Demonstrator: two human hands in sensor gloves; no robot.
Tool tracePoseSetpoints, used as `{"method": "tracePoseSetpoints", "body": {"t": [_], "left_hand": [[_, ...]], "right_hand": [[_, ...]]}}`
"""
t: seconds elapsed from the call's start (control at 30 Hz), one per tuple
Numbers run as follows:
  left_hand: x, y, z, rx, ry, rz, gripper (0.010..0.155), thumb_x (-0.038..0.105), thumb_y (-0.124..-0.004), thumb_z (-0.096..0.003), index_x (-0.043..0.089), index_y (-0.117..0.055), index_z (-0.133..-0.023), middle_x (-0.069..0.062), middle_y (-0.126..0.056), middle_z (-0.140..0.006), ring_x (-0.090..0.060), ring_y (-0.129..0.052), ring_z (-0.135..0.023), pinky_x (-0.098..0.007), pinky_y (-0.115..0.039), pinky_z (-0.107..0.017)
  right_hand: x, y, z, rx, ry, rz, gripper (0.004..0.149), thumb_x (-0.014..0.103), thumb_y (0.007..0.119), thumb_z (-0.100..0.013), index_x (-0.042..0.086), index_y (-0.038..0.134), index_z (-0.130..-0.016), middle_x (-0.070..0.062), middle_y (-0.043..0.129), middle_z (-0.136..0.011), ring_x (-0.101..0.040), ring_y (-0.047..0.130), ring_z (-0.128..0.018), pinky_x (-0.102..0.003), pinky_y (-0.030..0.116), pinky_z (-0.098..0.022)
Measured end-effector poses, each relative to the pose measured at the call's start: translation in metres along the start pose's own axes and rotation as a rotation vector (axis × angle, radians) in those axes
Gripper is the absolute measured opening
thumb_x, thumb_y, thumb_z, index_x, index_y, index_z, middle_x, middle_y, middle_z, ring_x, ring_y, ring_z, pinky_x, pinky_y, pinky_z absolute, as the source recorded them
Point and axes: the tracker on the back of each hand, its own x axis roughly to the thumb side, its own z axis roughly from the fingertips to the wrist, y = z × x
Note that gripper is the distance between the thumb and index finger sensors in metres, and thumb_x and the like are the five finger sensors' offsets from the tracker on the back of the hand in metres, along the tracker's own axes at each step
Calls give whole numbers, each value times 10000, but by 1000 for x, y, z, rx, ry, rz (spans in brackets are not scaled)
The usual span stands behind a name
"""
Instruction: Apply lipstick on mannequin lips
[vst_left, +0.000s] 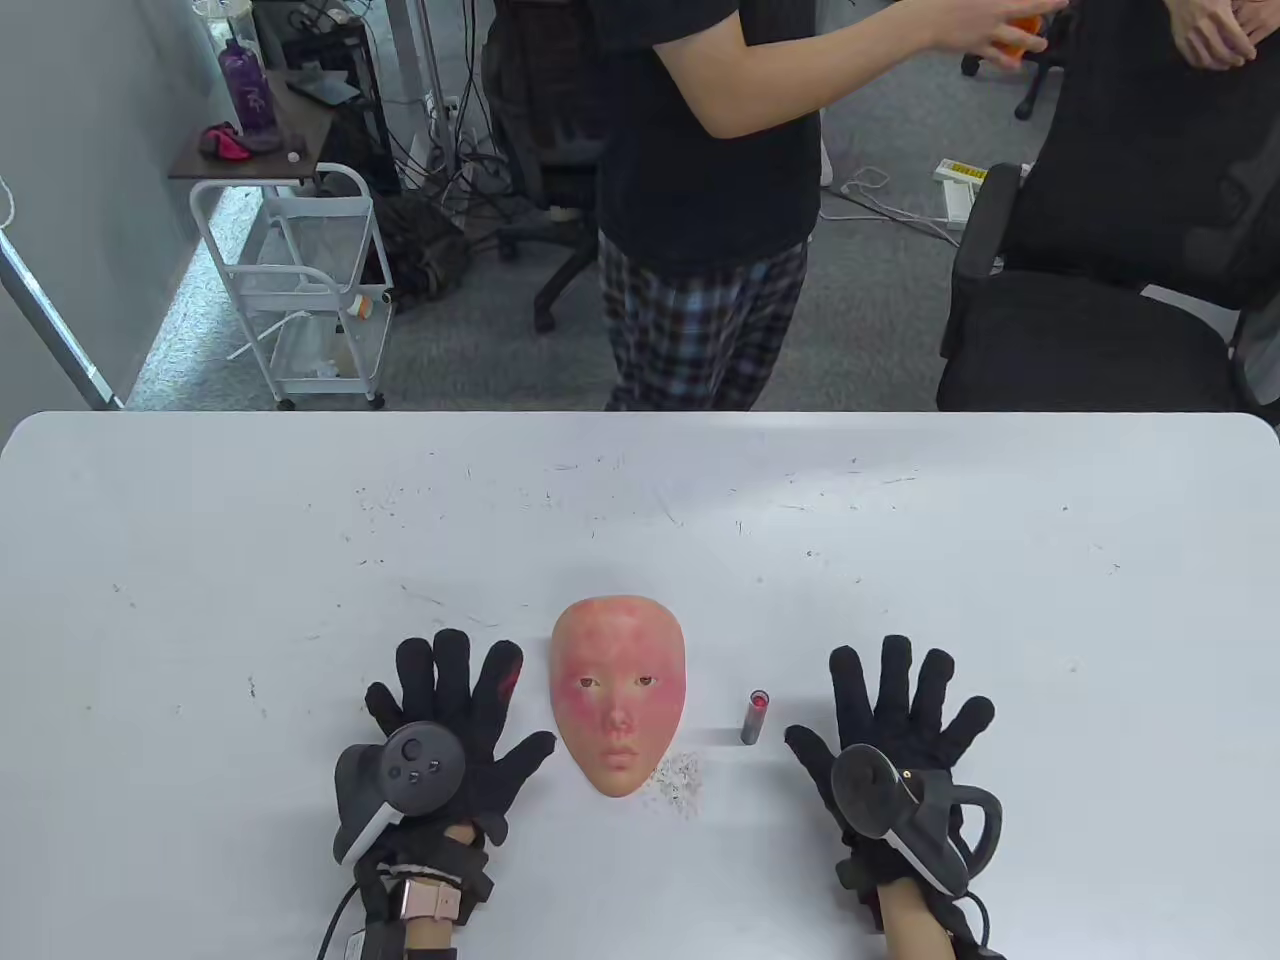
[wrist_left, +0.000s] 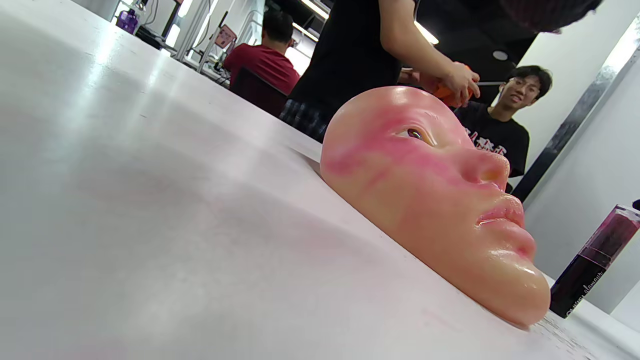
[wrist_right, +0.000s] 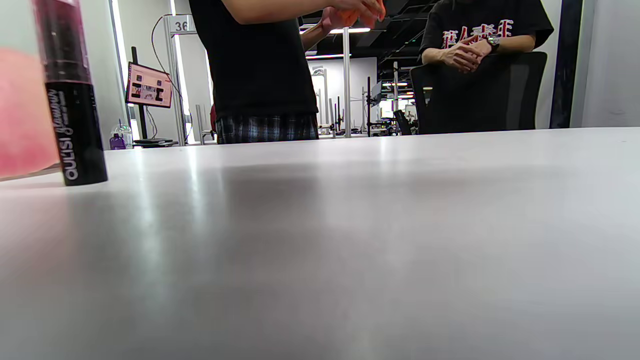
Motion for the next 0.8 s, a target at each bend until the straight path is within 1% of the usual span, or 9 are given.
{"method": "tracePoseSetpoints", "body": {"t": [0.17, 0.27, 0.37, 0.4, 0.53, 0.6, 0.63, 0.67, 0.8], "left_hand": [[0, 0, 0, 2, -2, 8, 874, 782, -594, -490, 520, -131, -1184, 67, 132, -1220, -240, 284, -1046, -653, 132, -652], [0, 0, 0, -2, -4, 8, 874, 782, -591, -492, 518, -127, -1184, 68, 131, -1220, -239, 283, -1047, -652, 130, -653], [0, 0, -1, -9, -7, 9, 872, 783, -586, -494, 517, -121, -1183, 68, 132, -1220, -236, 285, -1048, -651, 131, -656], [0, 0, -1, -12, -9, 10, 874, 783, -584, -495, 513, -117, -1184, 68, 134, -1220, -238, 284, -1048, -651, 131, -656], [0, -1, -1, -21, -16, 14, 873, 784, -575, -500, 509, -108, -1185, 64, 135, -1221, -241, 281, -1050, -652, 127, -659], [0, -1, -1, -25, -18, 16, 873, 782, -574, -502, 505, -108, -1186, 59, 132, -1222, -241, 277, -1053, -652, 126, -660], [0, -1, -1, -25, -19, 16, 873, 783, -572, -502, 503, -108, -1187, 58, 130, -1223, -243, 275, -1054, -652, 124, -661], [0, -1, -1, -26, -21, 17, 873, 783, -571, -503, 502, -107, -1188, 56, 128, -1223, -242, 273, -1056, -652, 121, -662], [-1, -1, -2, -25, -23, 22, 870, 778, -568, -508, 497, -107, -1190, 49, 125, -1225, -244, 264, -1060, -652, 118, -665]], "right_hand": [[2, 1, 0, 13, -6, 20, 852, 731, 582, -416, 346, 309, -1125, -122, 208, -1236, -505, 215, -1124, -749, 79, -674], [2, 1, 3, 10, -5, 11, 858, 735, 580, -414, 337, 317, -1127, -139, 243, -1236, -509, 263, -1122, -753, 109, -678], [-1, 1, 4, 28, -4, -52, 875, 743, 581, -417, 319, 320, -1137, -167, 275, -1234, -512, 323, -1114, -758, 169, -693], [-3, 1, 5, 38, -4, -103, 883, 746, 591, -417, 313, 321, -1138, -175, 300, -1231, -507, 376, -1105, -759, 228, -701], [-7, 5, 7, 99, -23, -382, 907, 705, 684, -412, 260, 365, -1136, -232, 431, -1186, -493, 527, -1041, -688, 421, -724], [-7, 10, 6, 139, -39, -518, 912, 661, 739, -412, 226, 381, -1129, -231, 457, -1163, -486, 553, -1012, -646, 471, -721], [-5, 12, 5, 142, -47, -532, 917, 656, 747, -411, 218, 377, -1127, -226, 473, -1155, -476, 574, -1003, -629, 498, -717], [-3, 12, 2, 186, -49, -523, 931, 658, 750, -409, 210, 358, -1125, -209, 487, -1146, -452, 605, -991, -603, 532, -713], [12, 18, -5, 227, -43, -445, 916, 644, 766, -407, 210, 374, -1113, -135, 584, -1104, -356, 724, -935, -513, 652, -691]]}}
